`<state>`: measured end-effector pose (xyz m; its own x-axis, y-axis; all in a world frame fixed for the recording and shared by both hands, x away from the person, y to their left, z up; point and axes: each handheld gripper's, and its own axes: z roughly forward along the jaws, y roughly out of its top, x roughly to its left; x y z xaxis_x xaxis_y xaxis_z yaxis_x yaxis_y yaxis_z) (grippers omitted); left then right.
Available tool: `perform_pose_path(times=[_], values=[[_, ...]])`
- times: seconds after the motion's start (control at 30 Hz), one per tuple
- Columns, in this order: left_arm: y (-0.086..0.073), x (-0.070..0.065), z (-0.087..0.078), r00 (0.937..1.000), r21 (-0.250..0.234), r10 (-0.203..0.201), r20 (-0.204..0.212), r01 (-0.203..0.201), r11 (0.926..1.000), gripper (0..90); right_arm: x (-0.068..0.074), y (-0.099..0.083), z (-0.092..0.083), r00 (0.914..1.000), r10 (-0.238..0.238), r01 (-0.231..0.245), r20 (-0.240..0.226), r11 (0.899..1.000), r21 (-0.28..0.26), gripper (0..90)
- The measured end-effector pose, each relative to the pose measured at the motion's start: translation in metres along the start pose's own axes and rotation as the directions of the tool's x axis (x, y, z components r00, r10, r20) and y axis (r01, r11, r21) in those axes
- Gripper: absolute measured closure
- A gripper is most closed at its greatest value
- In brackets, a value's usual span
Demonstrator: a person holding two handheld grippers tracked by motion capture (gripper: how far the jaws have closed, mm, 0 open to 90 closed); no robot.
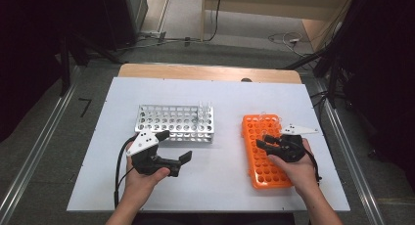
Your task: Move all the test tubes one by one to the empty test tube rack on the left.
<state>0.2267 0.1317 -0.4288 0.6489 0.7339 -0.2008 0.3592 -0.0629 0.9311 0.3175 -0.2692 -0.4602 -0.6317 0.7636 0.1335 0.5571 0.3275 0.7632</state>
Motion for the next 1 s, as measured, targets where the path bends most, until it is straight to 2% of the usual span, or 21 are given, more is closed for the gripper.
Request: perform_pose_path(times=[0.07,0.2,0.57,0.7,0.87,1.0], values=[[0.0,-0.001,0.001,1.0,0.002,0.002,-0.002,-0.002,1.0,0.0,0.0,0.0,0.001,0.9999,0.002,-0.003,0.012,1.0,0.006,60.8],[-0.001,-0.002,0.002,1.0,0.008,0.005,0.003,-0.005,1.0,0.0,0.004,0.001,0.004,0.9988,-0.031,0.03,0.039,0.999,0.023,63.6],[-0.001,-0.003,0.004,1.0,0.012,0.003,0.004,-0.003,0.9999,0.0,0.008,0.003,0.006,0.9944,-0.061,0.059,0.086,0.998,0.026,73.1],[-0.001,-0.003,0.004,1.0,0.01,0.004,0.006,-0.004,0.9999,0.0,0.008,0.002,0.005,0.9947,-0.056,0.055,0.086,0.998,0.018,73.4],[-0.001,-0.004,0.003,1.0,0.01,0.008,0.006,-0.008,0.9999,0.0,0.006,0.002,0.001,0.9968,-0.036,0.038,0.071,0.999,-0.019,73.5],[-0.001,-0.005,0.003,0.9999,0.01,0.014,0.006,-0.014,0.9999,0.0,0.007,0.003,-0.006,0.9969,-0.041,0.044,0.068,0.998,-0.046,73.5]])
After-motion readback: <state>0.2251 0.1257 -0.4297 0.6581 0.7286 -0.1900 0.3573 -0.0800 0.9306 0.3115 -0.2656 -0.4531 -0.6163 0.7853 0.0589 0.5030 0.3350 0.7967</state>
